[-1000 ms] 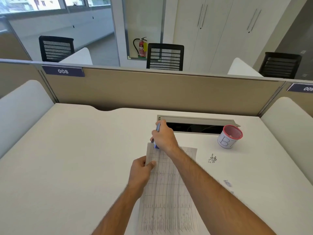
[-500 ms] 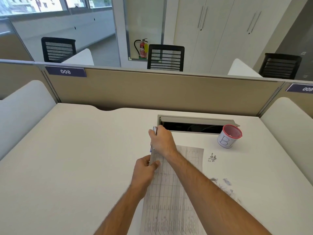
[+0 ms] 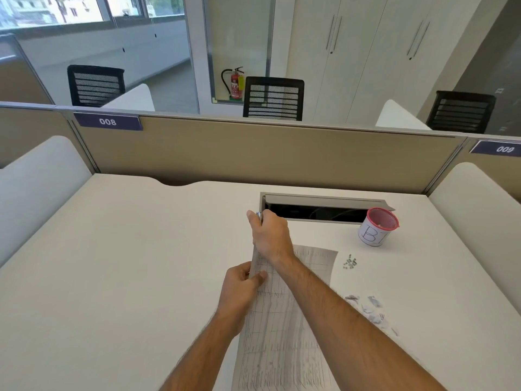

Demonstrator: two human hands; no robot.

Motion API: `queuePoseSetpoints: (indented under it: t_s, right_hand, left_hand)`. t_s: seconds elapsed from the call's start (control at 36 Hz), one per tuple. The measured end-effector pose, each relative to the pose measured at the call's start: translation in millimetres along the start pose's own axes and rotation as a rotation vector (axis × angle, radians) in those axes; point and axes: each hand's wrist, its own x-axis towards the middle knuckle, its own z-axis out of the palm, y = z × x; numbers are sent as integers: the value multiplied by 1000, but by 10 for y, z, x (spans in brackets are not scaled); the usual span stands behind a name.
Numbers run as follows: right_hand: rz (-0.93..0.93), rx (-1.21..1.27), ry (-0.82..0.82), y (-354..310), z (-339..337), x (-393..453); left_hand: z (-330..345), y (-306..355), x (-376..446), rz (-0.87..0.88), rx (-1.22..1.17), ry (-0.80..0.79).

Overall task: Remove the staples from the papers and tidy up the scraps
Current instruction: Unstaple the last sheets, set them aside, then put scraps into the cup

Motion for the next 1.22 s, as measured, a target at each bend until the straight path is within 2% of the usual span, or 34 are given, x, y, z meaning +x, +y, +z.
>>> queuePoseSetpoints:
  t_s: [0.58, 0.86, 1.22]
  right_hand:
    - [-82, -15, 48, 35, 23, -2]
    - [8, 90, 71, 65, -10, 46]
    - [37, -45, 149, 31, 29, 51]
  left_hand:
    - [9, 7, 0, 15, 54, 8]
    - [-10, 41, 3, 19, 47, 19]
    - [27, 21, 20, 32, 35, 24]
